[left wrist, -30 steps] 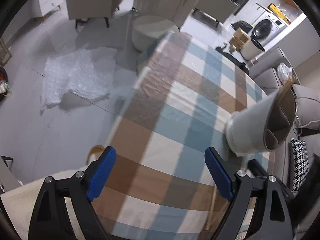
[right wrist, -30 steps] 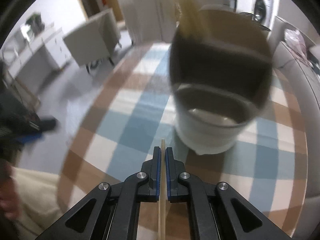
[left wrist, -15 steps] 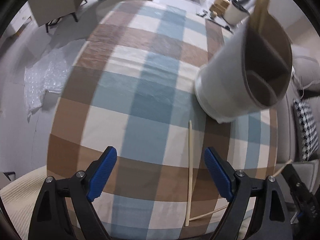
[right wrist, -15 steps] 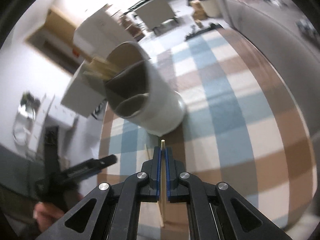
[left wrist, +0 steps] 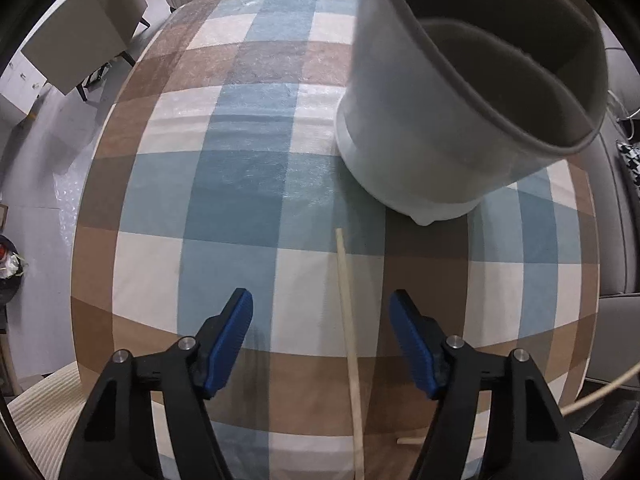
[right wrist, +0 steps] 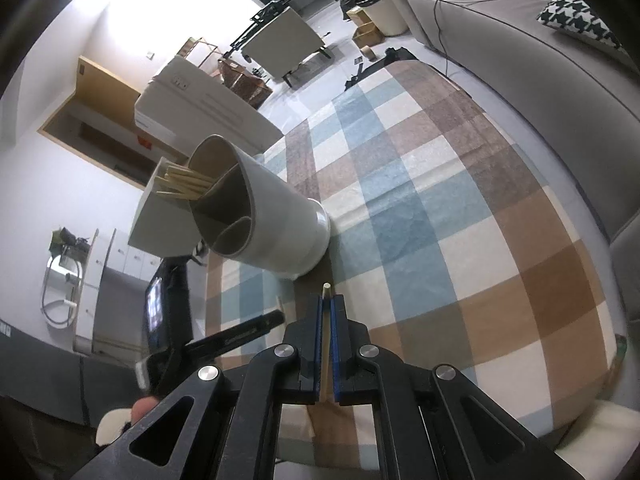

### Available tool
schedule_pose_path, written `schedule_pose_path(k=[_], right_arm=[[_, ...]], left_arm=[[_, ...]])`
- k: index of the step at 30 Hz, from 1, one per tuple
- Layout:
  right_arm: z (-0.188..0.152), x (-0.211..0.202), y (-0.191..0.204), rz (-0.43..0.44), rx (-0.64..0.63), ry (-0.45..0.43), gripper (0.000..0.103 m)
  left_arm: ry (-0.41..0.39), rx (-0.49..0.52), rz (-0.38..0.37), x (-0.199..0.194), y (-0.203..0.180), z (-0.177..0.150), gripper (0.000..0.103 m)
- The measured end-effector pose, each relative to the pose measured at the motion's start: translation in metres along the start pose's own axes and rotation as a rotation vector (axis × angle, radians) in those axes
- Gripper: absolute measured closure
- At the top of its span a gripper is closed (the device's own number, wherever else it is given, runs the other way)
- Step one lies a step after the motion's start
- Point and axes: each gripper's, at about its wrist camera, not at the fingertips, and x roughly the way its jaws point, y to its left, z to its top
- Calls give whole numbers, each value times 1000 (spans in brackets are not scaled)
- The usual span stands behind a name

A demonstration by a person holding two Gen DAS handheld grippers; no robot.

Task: Organize utensils
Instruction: 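Close the left tool on the last chopstick while the right tool holds its chopstick, then raise both held chopsticks toward the white holder opening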

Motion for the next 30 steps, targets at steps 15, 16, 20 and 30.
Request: schedule_pose_path(k=[15, 16, 20, 30], right_arm=[[0, -2, -1, -2, -6, -8, 100], [0, -2, 1, -6, -15, -6, 100], [0, -3, 15, -16, -79, -27, 100], [-16, -9, 56, -56, -270, -88, 100]], left_arm=[[-73, -12, -37, -17, 13, -13, 102], [-101, -16, -55, -26, 11, -16, 102], [-233, -14, -129, -74, 22, -23, 102], [-406, 36, -217, -137, 34, -48, 102]])
